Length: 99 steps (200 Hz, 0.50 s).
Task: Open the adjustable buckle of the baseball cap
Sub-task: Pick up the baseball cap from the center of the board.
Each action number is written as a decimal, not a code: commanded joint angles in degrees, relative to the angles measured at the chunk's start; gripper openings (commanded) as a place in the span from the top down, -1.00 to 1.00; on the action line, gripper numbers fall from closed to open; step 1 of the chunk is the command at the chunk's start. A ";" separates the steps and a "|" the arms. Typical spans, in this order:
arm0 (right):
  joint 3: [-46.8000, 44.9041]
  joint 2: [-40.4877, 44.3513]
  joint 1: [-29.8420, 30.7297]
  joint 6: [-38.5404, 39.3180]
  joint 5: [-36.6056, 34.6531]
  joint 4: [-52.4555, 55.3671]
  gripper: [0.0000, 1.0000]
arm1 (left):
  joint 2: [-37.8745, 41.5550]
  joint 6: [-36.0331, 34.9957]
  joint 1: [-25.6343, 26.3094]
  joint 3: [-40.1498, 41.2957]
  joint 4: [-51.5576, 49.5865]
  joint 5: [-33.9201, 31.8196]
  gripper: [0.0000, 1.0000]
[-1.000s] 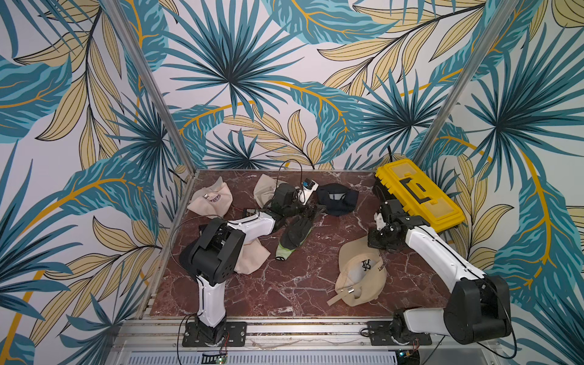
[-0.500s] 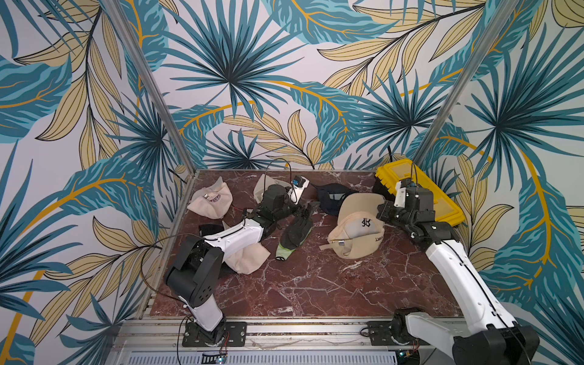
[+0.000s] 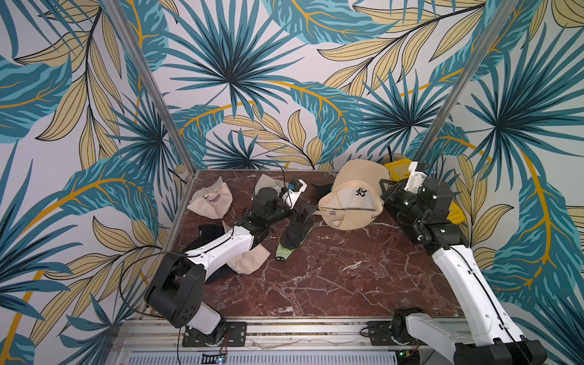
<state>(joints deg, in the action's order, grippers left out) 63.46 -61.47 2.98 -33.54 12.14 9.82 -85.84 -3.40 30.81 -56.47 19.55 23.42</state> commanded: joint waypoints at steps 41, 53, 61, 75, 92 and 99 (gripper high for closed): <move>4.20 -1.25 -0.59 -3.13 5.15 -6.00 1.00 | 9.65 -0.38 -0.05 3.66 0.40 5.60 -0.78; 4.43 -1.54 -0.65 -3.20 5.64 -6.67 1.00 | 10.61 0.50 -0.05 3.59 0.40 6.11 -0.79; 4.42 -1.74 -0.70 -3.21 6.30 -7.31 1.00 | 10.99 1.66 -0.05 3.37 0.40 6.07 -0.79; 4.32 -2.06 -0.68 -3.03 7.51 -8.71 1.00 | 11.05 3.59 -0.05 2.58 0.39 5.68 -0.75; 4.30 -2.39 -0.70 -2.68 8.45 -9.60 1.00 | 10.83 3.51 -0.05 1.43 0.40 5.68 -0.65; 4.45 -2.50 -0.70 -2.66 8.78 -9.69 1.00 | 10.49 2.76 0.04 0.90 0.40 4.95 -0.61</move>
<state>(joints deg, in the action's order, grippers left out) 66.76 -63.64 2.55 -35.75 18.28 4.27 -75.13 -1.34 30.81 -53.47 19.77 28.40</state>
